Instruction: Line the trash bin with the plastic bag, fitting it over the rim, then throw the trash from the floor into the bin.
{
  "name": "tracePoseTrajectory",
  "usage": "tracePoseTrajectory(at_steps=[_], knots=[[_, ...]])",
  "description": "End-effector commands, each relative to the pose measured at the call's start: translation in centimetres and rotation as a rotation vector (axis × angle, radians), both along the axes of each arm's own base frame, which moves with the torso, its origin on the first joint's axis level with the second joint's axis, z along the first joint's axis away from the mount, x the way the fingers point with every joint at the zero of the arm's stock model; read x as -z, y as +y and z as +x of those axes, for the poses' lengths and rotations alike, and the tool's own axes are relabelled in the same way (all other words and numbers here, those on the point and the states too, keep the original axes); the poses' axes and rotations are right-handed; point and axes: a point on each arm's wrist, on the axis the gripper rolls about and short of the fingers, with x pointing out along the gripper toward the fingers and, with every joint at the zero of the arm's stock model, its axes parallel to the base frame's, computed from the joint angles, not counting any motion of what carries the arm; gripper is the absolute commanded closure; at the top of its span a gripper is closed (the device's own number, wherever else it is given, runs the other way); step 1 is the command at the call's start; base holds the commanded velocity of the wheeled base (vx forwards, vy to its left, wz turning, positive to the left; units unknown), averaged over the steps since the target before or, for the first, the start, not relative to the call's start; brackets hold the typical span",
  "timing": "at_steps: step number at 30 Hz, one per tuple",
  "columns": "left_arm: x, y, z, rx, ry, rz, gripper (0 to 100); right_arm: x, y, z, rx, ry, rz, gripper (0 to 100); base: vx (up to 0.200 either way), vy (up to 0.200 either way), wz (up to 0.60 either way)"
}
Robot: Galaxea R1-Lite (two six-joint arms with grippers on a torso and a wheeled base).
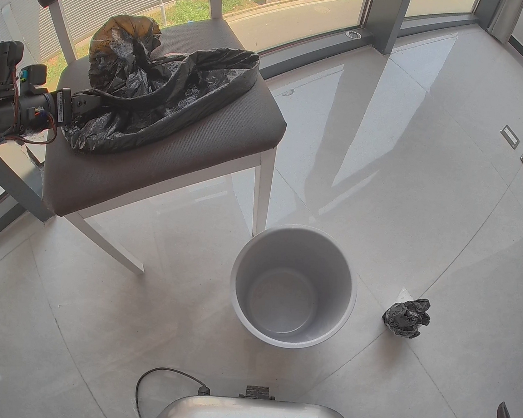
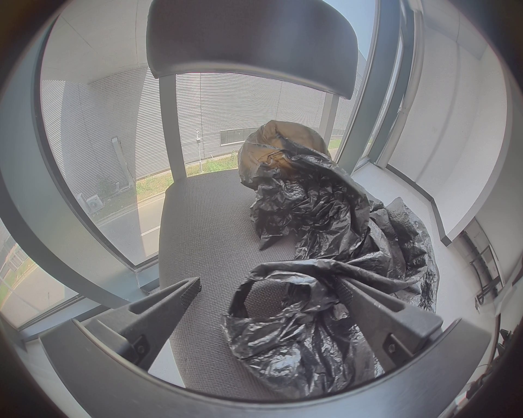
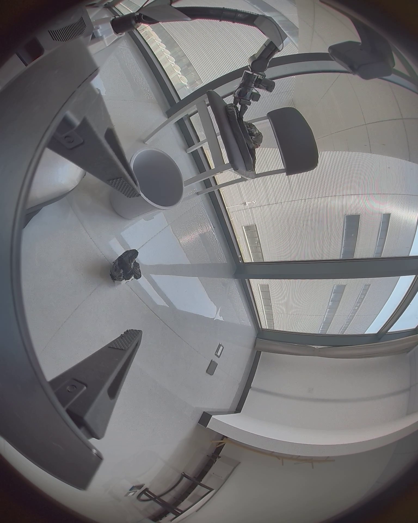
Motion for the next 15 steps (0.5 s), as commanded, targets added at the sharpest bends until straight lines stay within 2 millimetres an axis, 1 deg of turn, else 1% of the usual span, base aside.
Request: tracePoseTrajectory(at_steps=[1,4,8,15], knots=[[-0.4,-0.4,-0.5,0.009,-0.011,0.001,0,0.5,0.0,0.1,0.000,0.008,0.000,0,0.000,0.000,0.00],[-0.1,-0.4,-0.9,0.007,0.000,0.002,0,0.5,0.0,0.1,0.000,0.008,0.000,0,0.000,0.000,0.00],[0.6,-0.2,-0.8,0.001,0.023,0.000,0,0.5,0.0,0.1,0.000,0.008,0.000,0,0.000,0.000,0.00],[1.3,-0.1,-0.7,-0.021,0.046,0.002,0,0.5,0.0,0.1,0.000,0.010,0.000,0,0.000,0.000,0.00]])
